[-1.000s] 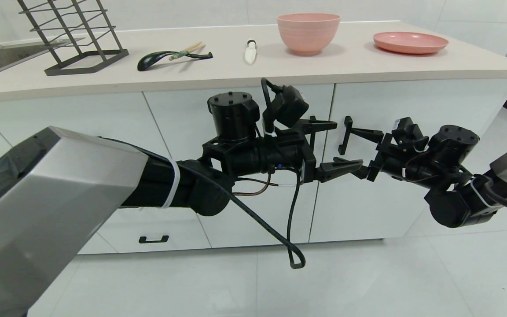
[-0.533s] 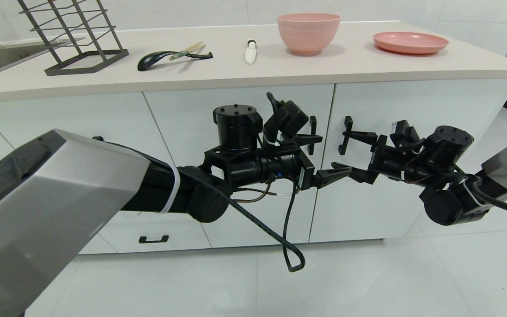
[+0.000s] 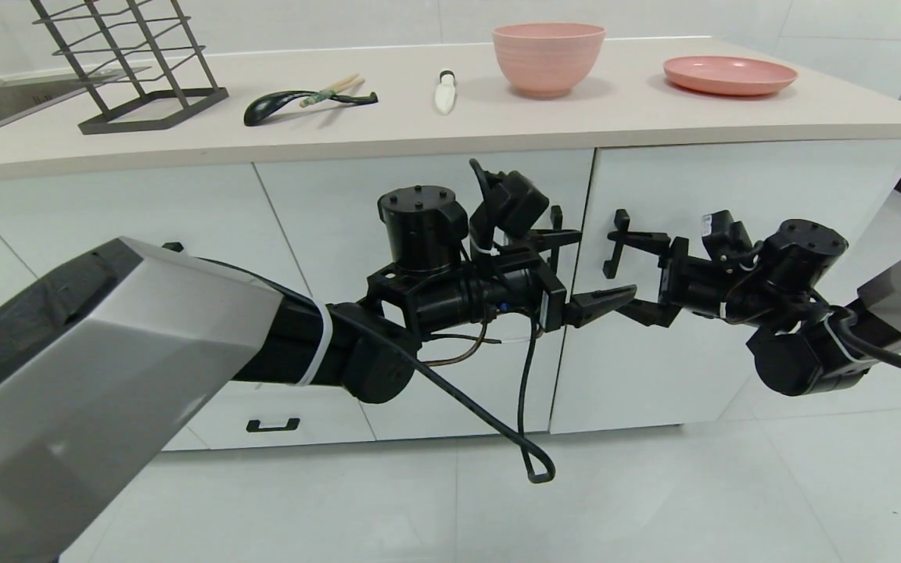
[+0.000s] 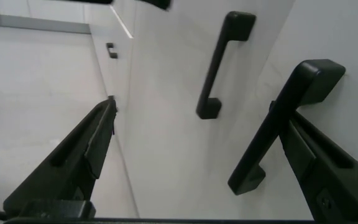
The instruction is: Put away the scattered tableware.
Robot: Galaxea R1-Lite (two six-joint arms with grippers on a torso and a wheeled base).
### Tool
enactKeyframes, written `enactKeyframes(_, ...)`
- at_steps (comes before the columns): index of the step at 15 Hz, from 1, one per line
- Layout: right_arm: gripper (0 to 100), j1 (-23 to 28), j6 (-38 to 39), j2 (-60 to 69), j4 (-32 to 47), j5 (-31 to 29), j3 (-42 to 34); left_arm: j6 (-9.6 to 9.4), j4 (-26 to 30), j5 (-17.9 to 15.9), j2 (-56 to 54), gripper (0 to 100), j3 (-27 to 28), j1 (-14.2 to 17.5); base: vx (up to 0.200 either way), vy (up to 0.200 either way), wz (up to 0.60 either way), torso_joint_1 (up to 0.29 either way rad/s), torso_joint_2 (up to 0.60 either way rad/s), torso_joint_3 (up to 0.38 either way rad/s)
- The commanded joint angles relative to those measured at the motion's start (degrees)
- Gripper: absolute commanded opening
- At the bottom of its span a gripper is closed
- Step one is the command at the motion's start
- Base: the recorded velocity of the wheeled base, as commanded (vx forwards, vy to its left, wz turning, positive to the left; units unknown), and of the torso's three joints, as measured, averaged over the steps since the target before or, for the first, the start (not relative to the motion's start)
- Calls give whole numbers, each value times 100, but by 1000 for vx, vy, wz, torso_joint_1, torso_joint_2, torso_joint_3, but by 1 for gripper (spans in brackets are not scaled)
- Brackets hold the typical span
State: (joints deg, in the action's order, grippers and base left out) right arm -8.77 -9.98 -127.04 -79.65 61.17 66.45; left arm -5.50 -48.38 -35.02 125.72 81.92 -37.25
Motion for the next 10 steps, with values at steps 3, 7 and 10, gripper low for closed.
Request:
enactKeyframes(3, 100, 77, -65, 1041, -85, 510, -1336, 31, -4, 13, 146, 100, 78, -1, 0, 0, 0, 0, 0, 0)
enactKeyframes(7, 100, 314, -109, 2113, -112, 967, -2778, 14, -31, 57, 339, 100, 465, -80, 0, 0, 0, 0, 0, 0)
enactKeyframes(10, 100, 332, -241, 2473, -384, 1002, -3806, 40, -444, 57, 778, 100, 1168, -282, 0, 0, 0, 0, 0, 0)
